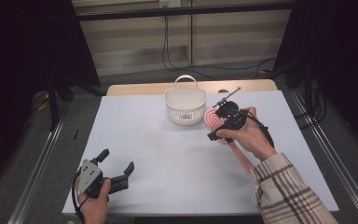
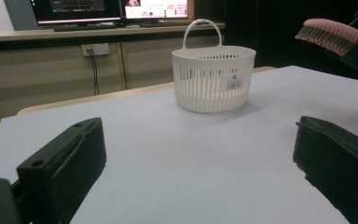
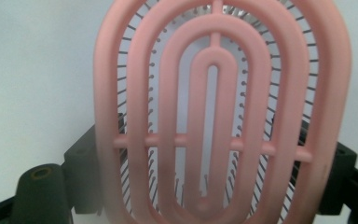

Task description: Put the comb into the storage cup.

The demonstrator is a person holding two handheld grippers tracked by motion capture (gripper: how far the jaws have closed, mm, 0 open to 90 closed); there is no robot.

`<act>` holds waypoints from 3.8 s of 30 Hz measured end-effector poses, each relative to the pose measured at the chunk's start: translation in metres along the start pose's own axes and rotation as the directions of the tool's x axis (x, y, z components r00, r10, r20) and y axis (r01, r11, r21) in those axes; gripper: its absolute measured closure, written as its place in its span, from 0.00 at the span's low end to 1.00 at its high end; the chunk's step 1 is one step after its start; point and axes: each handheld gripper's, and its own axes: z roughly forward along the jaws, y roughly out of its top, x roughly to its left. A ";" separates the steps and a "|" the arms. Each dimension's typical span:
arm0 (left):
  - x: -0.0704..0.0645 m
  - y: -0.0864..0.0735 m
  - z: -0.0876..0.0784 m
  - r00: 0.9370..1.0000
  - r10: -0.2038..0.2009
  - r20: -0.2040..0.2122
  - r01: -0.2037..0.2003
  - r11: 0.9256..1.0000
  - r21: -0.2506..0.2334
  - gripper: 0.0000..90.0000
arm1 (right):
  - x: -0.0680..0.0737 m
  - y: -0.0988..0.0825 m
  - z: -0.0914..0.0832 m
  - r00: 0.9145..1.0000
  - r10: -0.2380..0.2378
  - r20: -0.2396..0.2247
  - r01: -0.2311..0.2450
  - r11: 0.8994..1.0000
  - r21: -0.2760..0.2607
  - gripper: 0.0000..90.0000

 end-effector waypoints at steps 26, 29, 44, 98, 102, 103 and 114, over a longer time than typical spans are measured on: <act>0.000 0.000 0.000 1.000 0.000 0.000 0.000 1.000 0.000 0.03 | 0.004 0.010 -0.020 0.998 -0.033 0.062 0.047 0.970 -0.237 0.21; 0.000 0.000 0.001 1.000 0.000 0.003 0.000 1.000 -0.001 0.03 | 0.005 0.010 -0.020 0.997 -0.036 0.065 0.052 0.966 -0.253 0.21; 0.000 0.000 0.000 1.000 0.001 -0.002 -0.001 1.000 0.000 0.03 | 0.006 0.009 -0.023 0.997 -0.040 0.072 0.065 0.914 -0.399 0.21; 0.002 0.001 -0.002 1.000 -0.003 -0.011 0.003 1.000 -0.014 0.03 | -0.009 0.011 -0.034 0.997 0.047 0.061 0.018 0.635 -0.772 0.21; 0.002 0.001 -0.002 1.000 -0.007 -0.011 0.007 1.000 -0.016 0.03 | -0.010 0.013 -0.033 0.998 0.042 0.055 0.017 0.624 -0.781 0.21; 0.002 0.001 -0.002 1.000 -0.006 -0.012 0.006 1.000 -0.017 0.03 | -0.011 0.013 -0.033 0.998 0.043 0.054 0.016 0.621 -0.783 0.21; 0.001 0.001 -0.001 1.000 -0.006 -0.011 0.006 1.000 -0.020 0.03 | -0.013 0.023 -0.028 0.998 0.046 0.046 0.009 0.605 -0.796 0.21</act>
